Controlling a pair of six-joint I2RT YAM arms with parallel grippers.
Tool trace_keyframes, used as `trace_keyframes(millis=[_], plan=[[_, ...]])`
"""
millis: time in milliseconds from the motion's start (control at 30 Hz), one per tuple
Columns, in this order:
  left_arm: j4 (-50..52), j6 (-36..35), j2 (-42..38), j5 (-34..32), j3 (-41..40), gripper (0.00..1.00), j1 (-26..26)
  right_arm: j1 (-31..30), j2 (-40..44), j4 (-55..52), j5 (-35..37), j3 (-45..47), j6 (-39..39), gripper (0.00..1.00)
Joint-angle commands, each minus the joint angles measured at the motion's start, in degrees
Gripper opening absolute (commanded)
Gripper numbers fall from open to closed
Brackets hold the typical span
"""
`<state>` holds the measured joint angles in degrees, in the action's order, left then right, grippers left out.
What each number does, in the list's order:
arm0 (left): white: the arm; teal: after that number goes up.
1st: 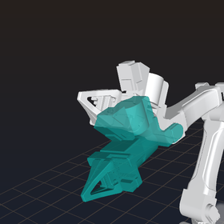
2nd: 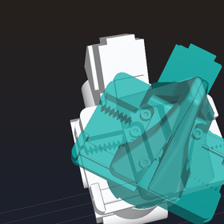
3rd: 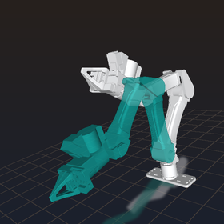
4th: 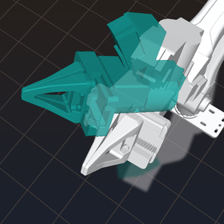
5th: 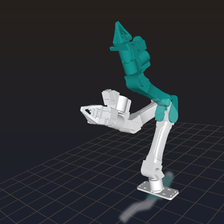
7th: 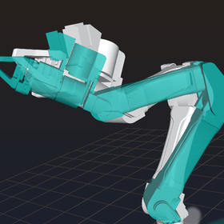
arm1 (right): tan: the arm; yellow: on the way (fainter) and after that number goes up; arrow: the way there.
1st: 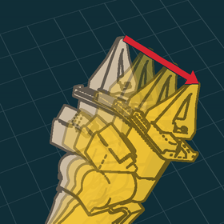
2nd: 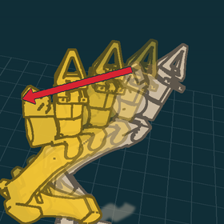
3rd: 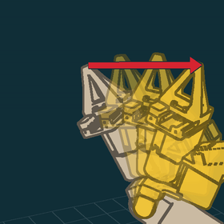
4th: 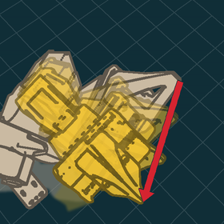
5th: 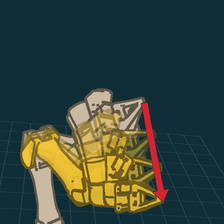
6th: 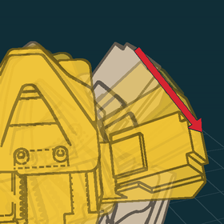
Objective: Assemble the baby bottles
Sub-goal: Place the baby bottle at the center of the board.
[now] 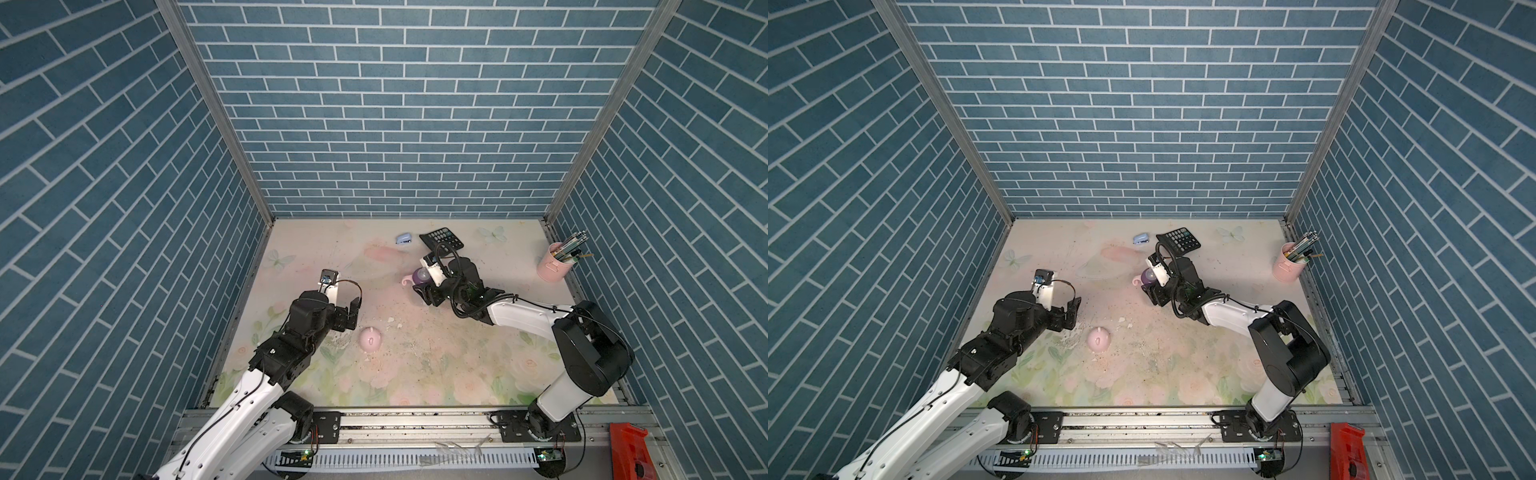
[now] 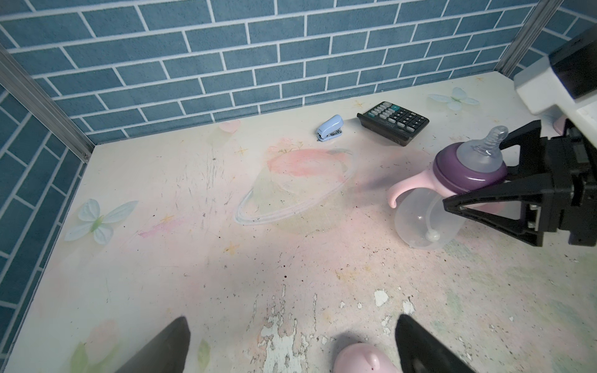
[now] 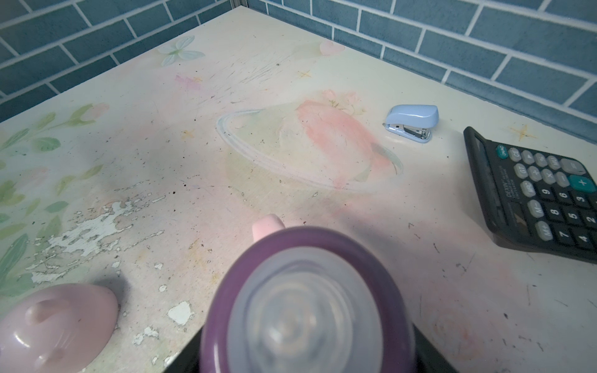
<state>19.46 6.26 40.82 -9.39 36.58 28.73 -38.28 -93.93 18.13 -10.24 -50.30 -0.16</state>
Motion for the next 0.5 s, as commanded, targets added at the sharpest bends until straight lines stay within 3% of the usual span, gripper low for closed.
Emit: trace_keyframes(millis=[0, 67, 133, 333, 467], plan=[[0.58, 0.42, 0.31, -0.32, -0.72, 1.0, -0.34, 0.09, 1.25, -0.43, -1.18, 1.74, 0.31, 0.36], [0.58, 0.43, 0.38, -0.28, -0.73, 0.99, -0.33, 0.14, 2.09, -1.1, -1.61, 2.13, 0.81, 0.46], [0.53, 0.42, 0.49, -0.19, -0.72, 1.0, -0.31, 0.09, 2.68, -2.08, -2.06, 2.3, 1.34, 0.66], [0.58, 0.42, 0.77, 0.24, -0.62, 1.0, -0.34, 0.1, 4.08, -3.19, -2.27, 2.49, 1.92, 0.79], [0.64, 0.42, 1.11, 0.9, -0.65, 0.99, -0.33, 0.13, 4.45, -3.72, -2.47, 2.31, 2.26, 0.93]])
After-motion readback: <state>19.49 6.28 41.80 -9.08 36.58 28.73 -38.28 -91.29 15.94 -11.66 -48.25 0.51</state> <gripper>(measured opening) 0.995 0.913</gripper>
